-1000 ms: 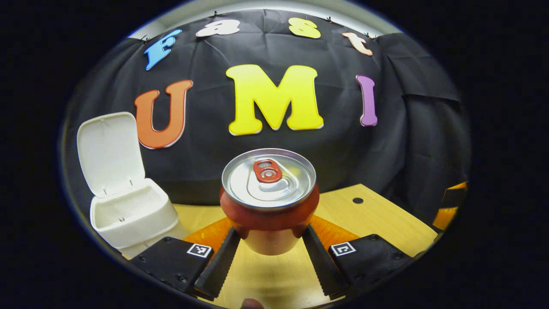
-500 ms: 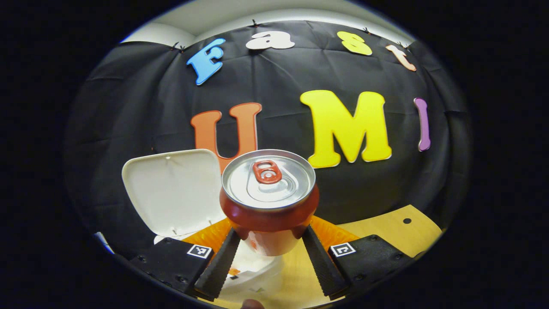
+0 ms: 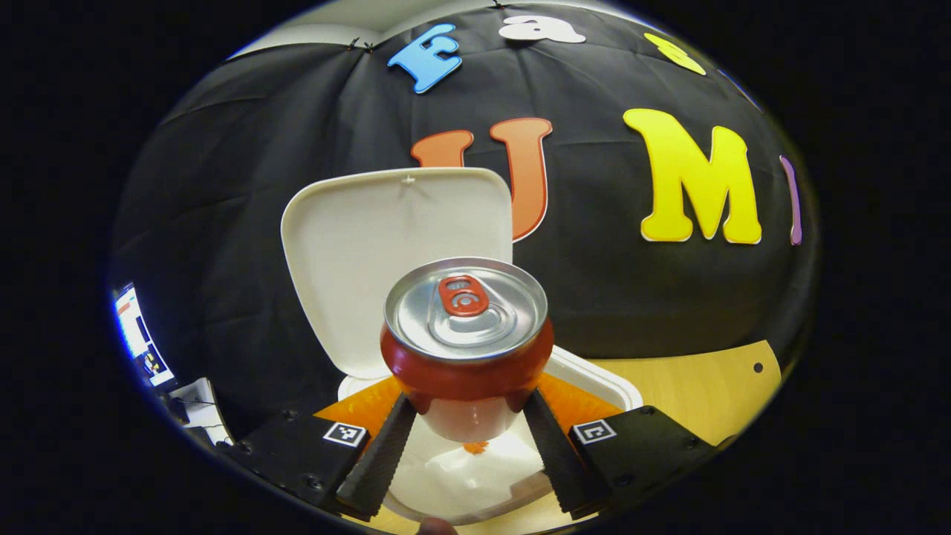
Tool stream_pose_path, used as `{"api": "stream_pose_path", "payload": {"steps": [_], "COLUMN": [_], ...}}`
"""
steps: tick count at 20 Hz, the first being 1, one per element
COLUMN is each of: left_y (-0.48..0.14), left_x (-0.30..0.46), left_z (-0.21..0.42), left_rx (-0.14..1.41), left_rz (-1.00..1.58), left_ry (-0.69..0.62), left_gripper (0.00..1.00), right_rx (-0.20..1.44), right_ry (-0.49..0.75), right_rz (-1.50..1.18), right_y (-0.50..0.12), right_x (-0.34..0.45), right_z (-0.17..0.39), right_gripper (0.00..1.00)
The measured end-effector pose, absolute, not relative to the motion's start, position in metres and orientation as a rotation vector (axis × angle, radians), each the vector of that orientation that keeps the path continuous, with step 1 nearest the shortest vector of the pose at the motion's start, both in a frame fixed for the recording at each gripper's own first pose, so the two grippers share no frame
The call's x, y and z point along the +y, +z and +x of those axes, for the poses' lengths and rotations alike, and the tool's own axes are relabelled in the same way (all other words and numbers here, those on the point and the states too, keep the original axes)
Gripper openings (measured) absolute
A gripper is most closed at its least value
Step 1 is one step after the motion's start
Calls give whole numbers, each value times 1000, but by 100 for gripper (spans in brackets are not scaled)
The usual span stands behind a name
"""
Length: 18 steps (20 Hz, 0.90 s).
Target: Press the lid of the desktop garbage bin to open it, pick up the crumpled paper on the desktop and throw it into the bin, then pick up the pop can on the desktop and drop it into the bin, and finally close the garbage bin lid.
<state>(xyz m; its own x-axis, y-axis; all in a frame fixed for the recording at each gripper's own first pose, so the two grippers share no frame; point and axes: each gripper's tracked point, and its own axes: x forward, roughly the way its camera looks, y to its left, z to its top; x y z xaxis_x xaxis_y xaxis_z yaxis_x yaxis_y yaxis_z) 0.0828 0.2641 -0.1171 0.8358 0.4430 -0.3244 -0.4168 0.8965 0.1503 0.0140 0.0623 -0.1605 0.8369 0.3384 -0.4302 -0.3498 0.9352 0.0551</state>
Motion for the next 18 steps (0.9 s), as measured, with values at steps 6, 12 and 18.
{"api": "stream_pose_path", "payload": {"steps": [6,12,18], "left_y": [-127,-101,-40], "left_x": [272,257,247], "left_z": [73,75,92], "left_rx": [406,350,231], "left_rz": [61,71,39], "left_ry": [506,529,623], "left_gripper": [88,91,90], "right_rx": [450,443,421], "right_ry": [395,386,343], "right_rz": [-27,-17,0], "right_y": [-159,-155,-142], "right_x": [78,68,35], "right_z": [13,9,5], "right_gripper": [94,94,94]}}
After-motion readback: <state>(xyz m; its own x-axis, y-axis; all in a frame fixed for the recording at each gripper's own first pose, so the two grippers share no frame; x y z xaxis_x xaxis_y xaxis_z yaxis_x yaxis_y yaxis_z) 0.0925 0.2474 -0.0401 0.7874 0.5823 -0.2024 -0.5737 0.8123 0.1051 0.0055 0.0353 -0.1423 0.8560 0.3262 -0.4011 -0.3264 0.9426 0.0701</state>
